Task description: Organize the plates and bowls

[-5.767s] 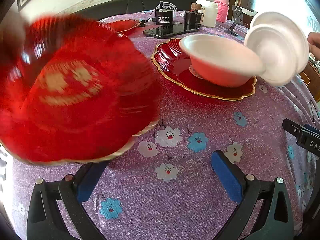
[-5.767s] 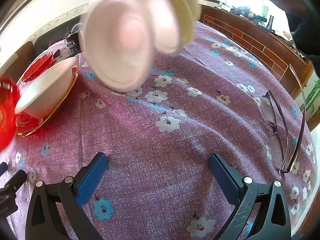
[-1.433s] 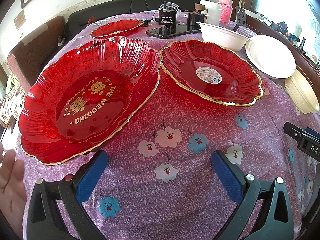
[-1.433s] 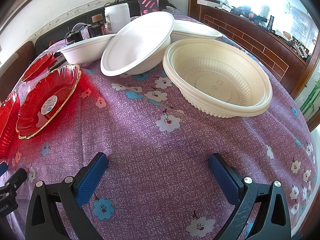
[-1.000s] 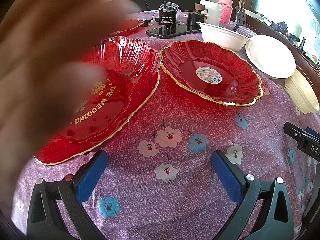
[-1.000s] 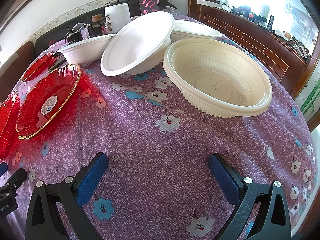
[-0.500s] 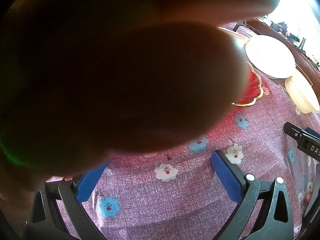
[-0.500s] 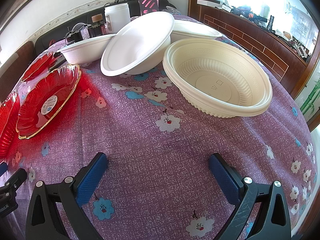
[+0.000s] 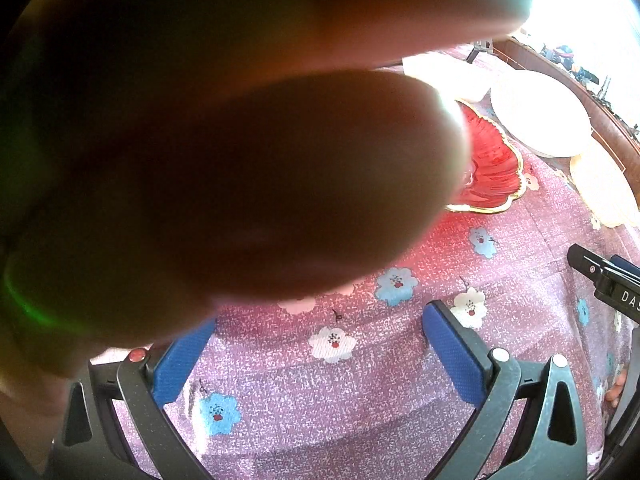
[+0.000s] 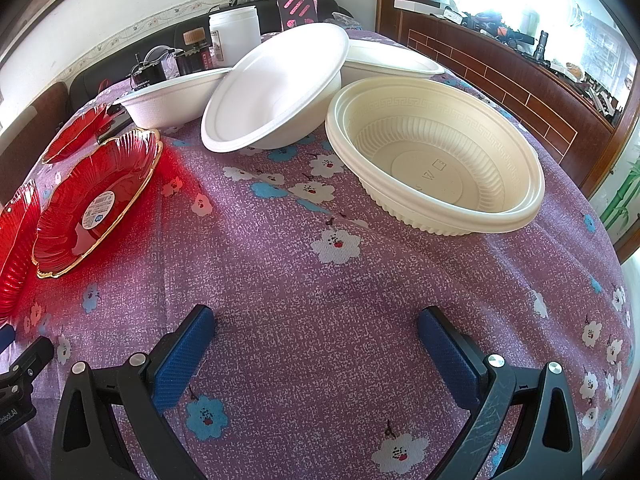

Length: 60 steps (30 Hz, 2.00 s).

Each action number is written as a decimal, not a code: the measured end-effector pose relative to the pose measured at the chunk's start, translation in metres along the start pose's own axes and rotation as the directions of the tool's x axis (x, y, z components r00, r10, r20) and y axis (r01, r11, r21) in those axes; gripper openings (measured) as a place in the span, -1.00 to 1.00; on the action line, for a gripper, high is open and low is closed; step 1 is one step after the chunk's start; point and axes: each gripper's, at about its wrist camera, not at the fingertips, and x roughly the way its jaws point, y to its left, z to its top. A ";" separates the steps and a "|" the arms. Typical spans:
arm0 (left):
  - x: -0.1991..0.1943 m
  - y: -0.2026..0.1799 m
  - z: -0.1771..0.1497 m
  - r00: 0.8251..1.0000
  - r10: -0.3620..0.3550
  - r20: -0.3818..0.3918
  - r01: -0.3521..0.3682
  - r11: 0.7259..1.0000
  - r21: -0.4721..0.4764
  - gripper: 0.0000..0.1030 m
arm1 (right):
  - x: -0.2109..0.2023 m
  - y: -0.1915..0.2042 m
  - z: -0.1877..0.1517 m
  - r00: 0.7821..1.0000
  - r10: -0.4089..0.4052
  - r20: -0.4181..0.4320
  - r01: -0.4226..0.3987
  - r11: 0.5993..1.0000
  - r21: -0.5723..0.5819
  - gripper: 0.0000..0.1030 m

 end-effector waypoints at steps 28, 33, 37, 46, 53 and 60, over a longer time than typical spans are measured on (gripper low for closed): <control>0.000 0.000 0.000 1.000 0.000 0.000 0.000 1.000 0.000 1.00 | -0.008 -0.007 -0.009 0.989 0.123 -0.078 -0.135 0.975 -0.178 0.99; 0.000 0.000 0.000 1.000 0.000 0.000 0.000 1.000 0.000 1.00 | -0.031 -0.014 -0.015 0.972 0.232 -0.040 -0.235 0.960 -0.154 0.97; -0.001 0.000 -0.001 1.000 0.001 -0.008 -0.001 1.000 0.005 1.00 | -0.051 -0.017 -0.019 0.958 0.286 -0.010 -0.284 0.945 -0.165 0.92; -0.034 0.020 -0.030 0.996 -0.076 -0.038 0.077 0.997 0.028 1.00 | -0.086 0.001 -0.011 0.907 0.421 0.005 -0.407 0.881 -0.240 0.61; -0.093 0.111 -0.028 0.993 -0.063 0.102 0.076 0.989 -0.128 0.98 | -0.112 0.064 0.001 0.783 0.618 -0.067 -0.609 0.741 -0.282 0.44; -0.072 0.196 0.018 0.994 -0.090 0.055 0.100 0.967 -0.235 0.41 | -0.105 0.137 0.020 0.700 0.701 -0.136 -0.712 0.670 -0.211 0.04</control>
